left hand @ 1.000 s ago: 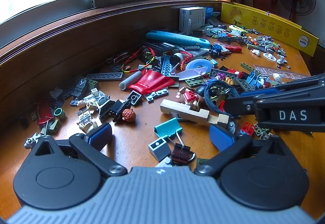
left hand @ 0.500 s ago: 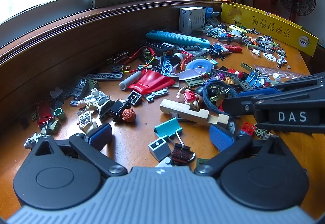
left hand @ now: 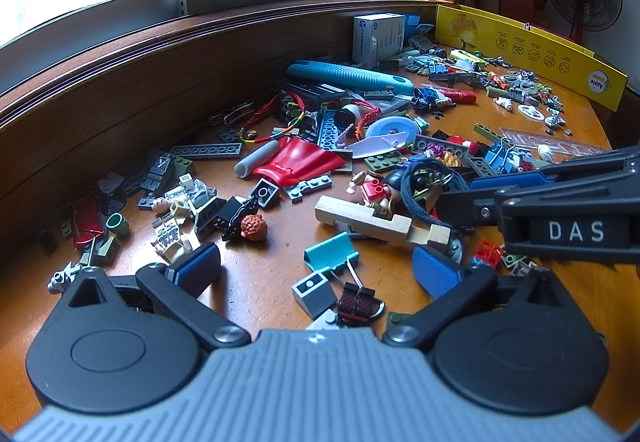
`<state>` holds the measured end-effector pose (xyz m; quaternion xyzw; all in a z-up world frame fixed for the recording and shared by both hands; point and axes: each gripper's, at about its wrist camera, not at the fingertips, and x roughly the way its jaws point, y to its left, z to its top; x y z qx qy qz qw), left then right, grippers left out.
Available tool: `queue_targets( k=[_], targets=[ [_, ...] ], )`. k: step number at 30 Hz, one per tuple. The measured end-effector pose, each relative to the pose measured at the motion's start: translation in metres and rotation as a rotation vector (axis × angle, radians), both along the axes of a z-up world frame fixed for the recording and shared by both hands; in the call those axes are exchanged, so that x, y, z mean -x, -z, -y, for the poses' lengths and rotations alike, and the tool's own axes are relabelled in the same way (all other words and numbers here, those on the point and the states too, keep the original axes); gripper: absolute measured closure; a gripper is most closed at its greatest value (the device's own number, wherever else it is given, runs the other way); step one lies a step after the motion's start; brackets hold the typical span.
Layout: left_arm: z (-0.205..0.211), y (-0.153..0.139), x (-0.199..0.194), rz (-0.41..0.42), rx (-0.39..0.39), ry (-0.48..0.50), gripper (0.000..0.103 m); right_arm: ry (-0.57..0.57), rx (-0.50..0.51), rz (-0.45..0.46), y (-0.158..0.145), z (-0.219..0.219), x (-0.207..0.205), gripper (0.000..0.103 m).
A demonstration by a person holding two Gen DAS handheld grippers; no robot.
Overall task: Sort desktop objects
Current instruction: 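Close the right tool on the black cable loop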
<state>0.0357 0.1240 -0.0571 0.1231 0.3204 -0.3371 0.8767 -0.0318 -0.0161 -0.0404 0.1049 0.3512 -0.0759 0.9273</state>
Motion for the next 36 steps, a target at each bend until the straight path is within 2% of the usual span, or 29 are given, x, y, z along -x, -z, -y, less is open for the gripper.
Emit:
queue_targets(
  k=[9, 14, 18, 27, 36],
  targets=[
    [0.0, 0.0, 0.0, 0.0, 0.0, 0.0, 0.001, -0.013, 0.008, -0.001, 0.0, -0.001, 0.002, 0.075],
    [0.0, 0.0, 0.0, 0.0, 0.0, 0.0, 0.001, -0.016, 0.011, -0.03, -0.003, -0.002, -0.004, 0.074],
    [0.0, 0.0, 0.0, 0.0, 0.0, 0.0, 0.001, -0.011, 0.016, -0.038, -0.002, -0.001, -0.006, 0.068],
    [0.0, 0.0, 0.0, 0.0, 0.0, 0.0, 0.001, -0.006, 0.046, -0.054, -0.001, -0.001, -0.013, 0.064],
    [0.0, 0.0, 0.0, 0.0, 0.0, 0.0, 0.001, 0.001, 0.012, -0.024, 0.001, 0.003, -0.013, 0.064]
  ],
)
